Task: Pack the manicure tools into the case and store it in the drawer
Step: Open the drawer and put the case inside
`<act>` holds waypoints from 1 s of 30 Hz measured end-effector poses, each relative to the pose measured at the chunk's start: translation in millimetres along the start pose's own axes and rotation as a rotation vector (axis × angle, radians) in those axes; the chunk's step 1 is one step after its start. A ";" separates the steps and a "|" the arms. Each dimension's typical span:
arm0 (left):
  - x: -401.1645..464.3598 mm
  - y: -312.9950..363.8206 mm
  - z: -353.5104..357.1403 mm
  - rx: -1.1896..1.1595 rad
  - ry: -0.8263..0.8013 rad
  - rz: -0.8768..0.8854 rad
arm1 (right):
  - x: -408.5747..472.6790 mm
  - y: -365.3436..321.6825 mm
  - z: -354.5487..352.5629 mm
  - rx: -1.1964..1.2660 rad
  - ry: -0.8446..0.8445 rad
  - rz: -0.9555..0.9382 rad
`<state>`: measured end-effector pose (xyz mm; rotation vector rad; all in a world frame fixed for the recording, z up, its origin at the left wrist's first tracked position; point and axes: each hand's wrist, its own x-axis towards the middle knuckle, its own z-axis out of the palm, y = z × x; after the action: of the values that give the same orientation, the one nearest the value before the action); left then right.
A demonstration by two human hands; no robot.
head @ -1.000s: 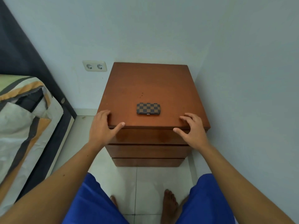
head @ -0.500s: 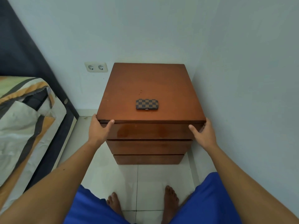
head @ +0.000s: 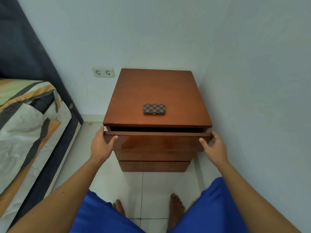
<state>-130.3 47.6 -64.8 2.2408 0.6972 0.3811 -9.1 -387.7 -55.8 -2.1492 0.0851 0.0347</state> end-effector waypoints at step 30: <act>-95.9 -13.2 -38.6 -0.029 -0.007 -0.001 | -91.6 24.6 -30.9 -0.036 -0.012 -0.001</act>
<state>-230.5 21.0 -53.8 2.2136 0.6850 0.3798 -102.6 -422.6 -54.1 -2.1846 0.0767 0.0484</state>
